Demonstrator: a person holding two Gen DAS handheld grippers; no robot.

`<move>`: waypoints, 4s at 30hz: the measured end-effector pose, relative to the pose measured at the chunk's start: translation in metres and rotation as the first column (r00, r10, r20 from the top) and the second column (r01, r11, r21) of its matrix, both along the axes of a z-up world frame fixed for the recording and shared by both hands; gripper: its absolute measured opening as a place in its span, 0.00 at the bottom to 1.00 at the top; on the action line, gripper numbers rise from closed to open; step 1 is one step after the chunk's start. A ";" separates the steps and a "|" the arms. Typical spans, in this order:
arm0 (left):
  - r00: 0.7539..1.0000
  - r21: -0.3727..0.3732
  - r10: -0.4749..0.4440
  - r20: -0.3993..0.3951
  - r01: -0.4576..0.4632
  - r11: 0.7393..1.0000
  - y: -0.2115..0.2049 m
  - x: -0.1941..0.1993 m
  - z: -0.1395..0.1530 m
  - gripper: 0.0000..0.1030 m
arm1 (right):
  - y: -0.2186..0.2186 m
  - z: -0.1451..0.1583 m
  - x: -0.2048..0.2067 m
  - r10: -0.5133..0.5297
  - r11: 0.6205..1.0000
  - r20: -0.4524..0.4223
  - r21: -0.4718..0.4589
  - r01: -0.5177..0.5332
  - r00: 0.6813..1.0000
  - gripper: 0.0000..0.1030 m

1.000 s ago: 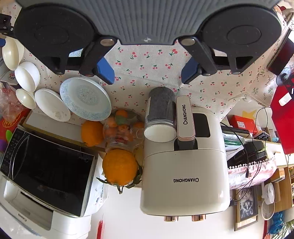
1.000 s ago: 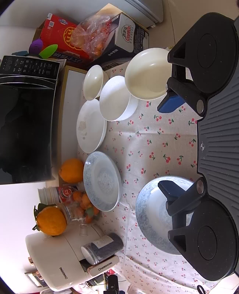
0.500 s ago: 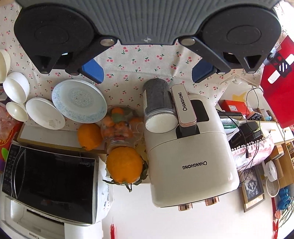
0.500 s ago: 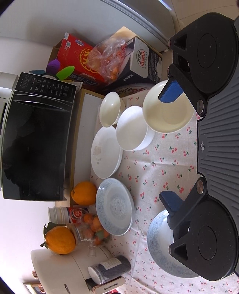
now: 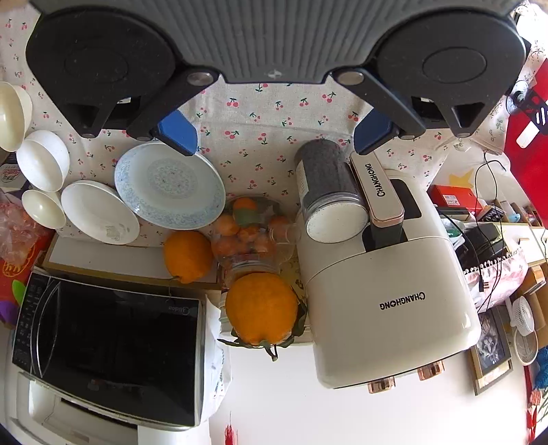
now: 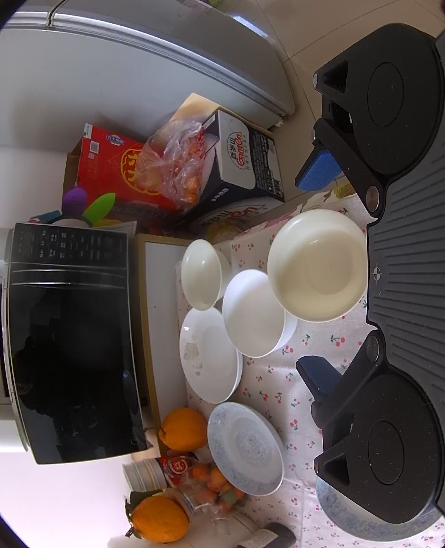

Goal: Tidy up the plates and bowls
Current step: 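Move both tools to the second blue-patterned plate by the jar and grip its rim, then lift the second blue-patterned plate with both tools and carry it toward the first plate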

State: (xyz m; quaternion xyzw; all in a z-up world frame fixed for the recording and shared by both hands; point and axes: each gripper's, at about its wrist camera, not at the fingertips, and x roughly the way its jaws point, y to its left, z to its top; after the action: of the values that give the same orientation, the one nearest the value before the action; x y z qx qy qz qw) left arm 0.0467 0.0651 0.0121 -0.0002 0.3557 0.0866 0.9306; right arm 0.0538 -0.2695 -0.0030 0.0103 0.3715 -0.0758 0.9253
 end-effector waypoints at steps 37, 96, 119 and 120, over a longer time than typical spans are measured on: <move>0.996 -0.075 0.035 -0.087 -0.042 0.996 -0.027 0.083 -0.036 0.75 | 0.064 -0.017 0.077 0.128 0.943 -0.023 0.312 -0.115 0.991 1.00; 0.972 -0.408 -0.065 -0.224 -0.033 0.912 0.012 0.170 -0.106 0.08 | 0.105 -0.115 0.190 0.177 0.829 -0.176 0.557 -0.050 0.968 0.11; 0.987 -0.376 -0.114 -0.112 0.064 0.924 0.002 0.116 -0.049 0.08 | 0.094 -0.062 0.142 0.213 0.837 -0.099 0.531 -0.129 0.972 0.12; 0.988 -0.380 -0.115 -0.108 0.066 0.923 0.003 0.112 -0.046 0.08 | 0.093 -0.059 0.138 0.214 0.839 -0.092 0.527 -0.134 0.973 0.12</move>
State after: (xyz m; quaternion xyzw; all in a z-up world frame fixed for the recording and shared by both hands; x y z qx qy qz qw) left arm 0.1585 0.0680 -0.0339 -0.1562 0.4242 -0.0262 0.8916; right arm 0.1913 -0.1760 -0.0621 0.2189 0.4448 0.1108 0.8614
